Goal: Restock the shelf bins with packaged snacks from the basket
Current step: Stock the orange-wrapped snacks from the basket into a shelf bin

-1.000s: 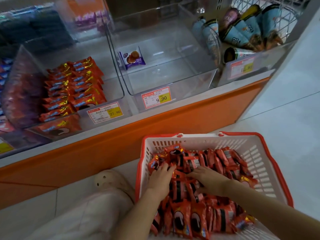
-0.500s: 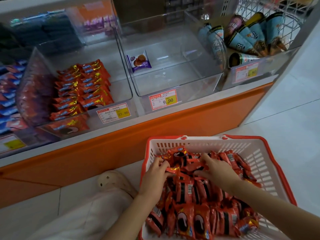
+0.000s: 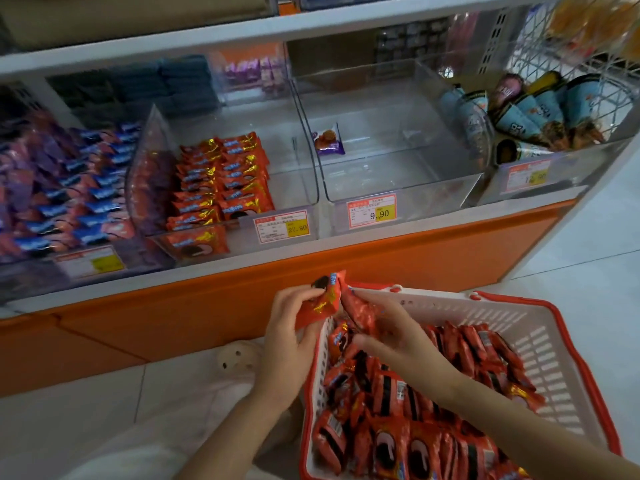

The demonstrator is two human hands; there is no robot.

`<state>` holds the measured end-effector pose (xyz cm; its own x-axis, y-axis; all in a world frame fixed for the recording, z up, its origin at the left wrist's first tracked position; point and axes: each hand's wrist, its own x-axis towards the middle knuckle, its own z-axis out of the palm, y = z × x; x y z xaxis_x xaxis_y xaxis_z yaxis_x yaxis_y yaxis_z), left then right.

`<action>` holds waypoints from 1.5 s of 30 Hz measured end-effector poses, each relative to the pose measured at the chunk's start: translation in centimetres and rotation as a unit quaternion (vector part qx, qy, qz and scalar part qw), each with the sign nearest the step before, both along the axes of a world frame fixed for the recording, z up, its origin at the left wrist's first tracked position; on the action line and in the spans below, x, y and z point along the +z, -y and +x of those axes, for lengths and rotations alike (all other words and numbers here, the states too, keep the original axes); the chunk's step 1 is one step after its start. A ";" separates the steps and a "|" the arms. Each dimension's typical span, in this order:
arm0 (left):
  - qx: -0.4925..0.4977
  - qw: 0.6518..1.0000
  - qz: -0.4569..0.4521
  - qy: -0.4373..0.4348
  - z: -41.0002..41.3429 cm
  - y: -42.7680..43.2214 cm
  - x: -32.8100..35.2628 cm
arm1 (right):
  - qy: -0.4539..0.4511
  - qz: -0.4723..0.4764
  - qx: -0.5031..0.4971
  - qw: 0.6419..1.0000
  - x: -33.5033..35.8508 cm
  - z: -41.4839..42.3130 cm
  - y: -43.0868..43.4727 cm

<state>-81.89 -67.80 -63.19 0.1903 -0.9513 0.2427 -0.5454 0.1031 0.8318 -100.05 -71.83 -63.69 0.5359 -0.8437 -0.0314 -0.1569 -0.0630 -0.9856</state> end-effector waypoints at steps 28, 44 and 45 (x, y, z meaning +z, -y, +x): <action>0.127 0.950 0.029 -0.285 13.0 -4.4 8.8 | -0.163 -0.077 0.032 0.983 9.2 13.9 3.0; 0.225 0.921 -0.021 -0.318 19.3 -3.9 7.6 | -0.122 -0.230 -0.084 0.962 12.7 21.8 10.6; 0.228 0.922 -0.025 -0.313 19.4 -3.9 7.6 | -0.165 -0.258 -0.073 0.949 12.5 22.1 11.5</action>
